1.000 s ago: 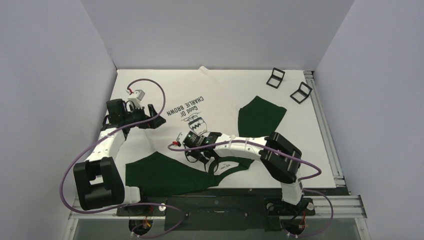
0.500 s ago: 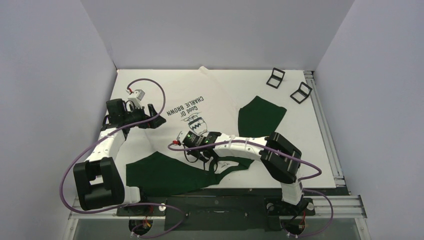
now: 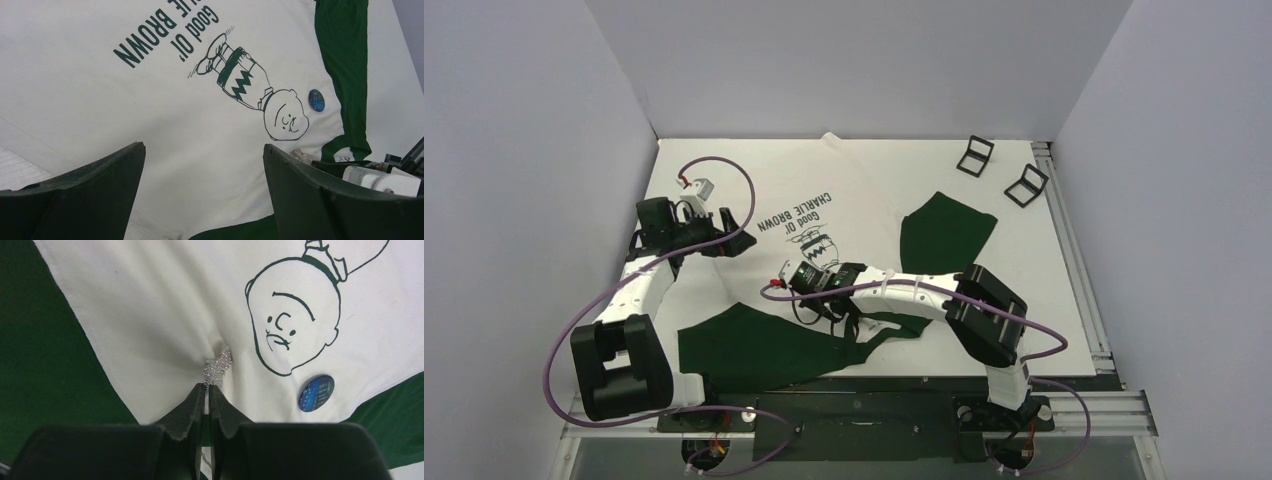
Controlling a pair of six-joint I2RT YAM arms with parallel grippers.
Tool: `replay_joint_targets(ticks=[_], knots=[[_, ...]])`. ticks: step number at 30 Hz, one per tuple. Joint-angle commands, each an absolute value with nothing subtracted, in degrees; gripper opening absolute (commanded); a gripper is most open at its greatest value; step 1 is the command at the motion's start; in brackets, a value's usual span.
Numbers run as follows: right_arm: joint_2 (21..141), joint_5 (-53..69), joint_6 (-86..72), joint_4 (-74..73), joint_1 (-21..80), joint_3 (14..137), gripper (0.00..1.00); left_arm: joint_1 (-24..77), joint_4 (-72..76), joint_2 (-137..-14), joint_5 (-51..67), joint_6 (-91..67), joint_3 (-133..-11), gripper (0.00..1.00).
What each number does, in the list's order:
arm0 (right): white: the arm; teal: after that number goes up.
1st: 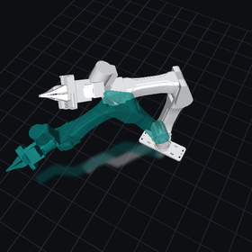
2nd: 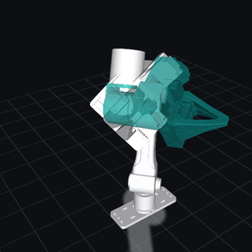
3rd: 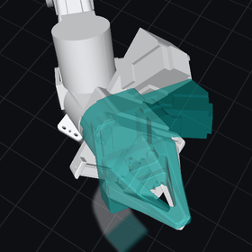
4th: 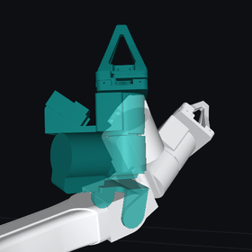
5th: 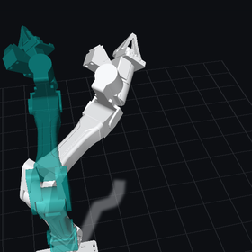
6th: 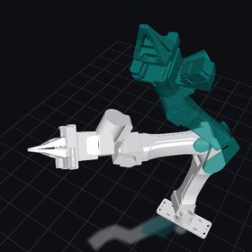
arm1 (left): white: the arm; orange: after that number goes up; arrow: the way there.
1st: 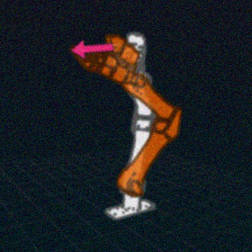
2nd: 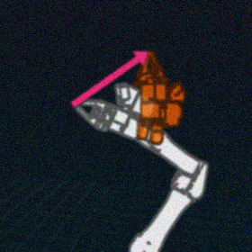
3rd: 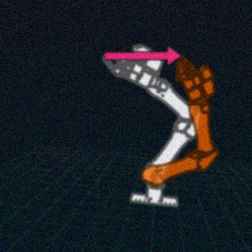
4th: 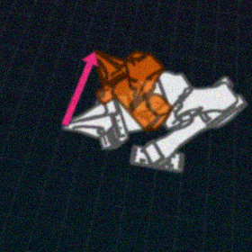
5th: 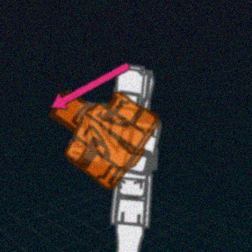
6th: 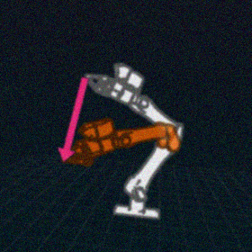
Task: Remove the brooch from the garment
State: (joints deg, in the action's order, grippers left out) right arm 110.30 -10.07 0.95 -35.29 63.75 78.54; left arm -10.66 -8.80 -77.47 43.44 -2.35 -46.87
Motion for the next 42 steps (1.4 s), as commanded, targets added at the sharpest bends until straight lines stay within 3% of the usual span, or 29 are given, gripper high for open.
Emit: replay_joint_targets(ticks=[1, 6, 12, 32, 42], knots=[[109.94, -14.18, 0.92, -36.29, 63.18, 80.81, 0.06, -10.92, -5.89, -75.72, 45.05, -2.11, -47.44, 0.85], [110.93, -14.57, 0.79, -36.48, 63.12, 81.0, 0.19, -10.81, -5.89, -75.7, 45.06, -1.98, -47.46, 0.85], [111.66, -14.24, 1.05, -36.15, 62.81, 81.04, 0.17, -10.84, -5.97, -75.67, 45.16, -1.78, -47.42, 0.86], [113.02, -11.49, 2.52, -35.91, 63.06, 81.28, 0.25, -10.88, -6.05, -76.36, 45.88, -1.57, -47.61, 0.86], [113.31, -12.56, 3.31, -35.91, 63.52, 81.51, 0.4, -10.81, -6.03, -76.3, 46.24, -1.45, -47.46, 0.86]])
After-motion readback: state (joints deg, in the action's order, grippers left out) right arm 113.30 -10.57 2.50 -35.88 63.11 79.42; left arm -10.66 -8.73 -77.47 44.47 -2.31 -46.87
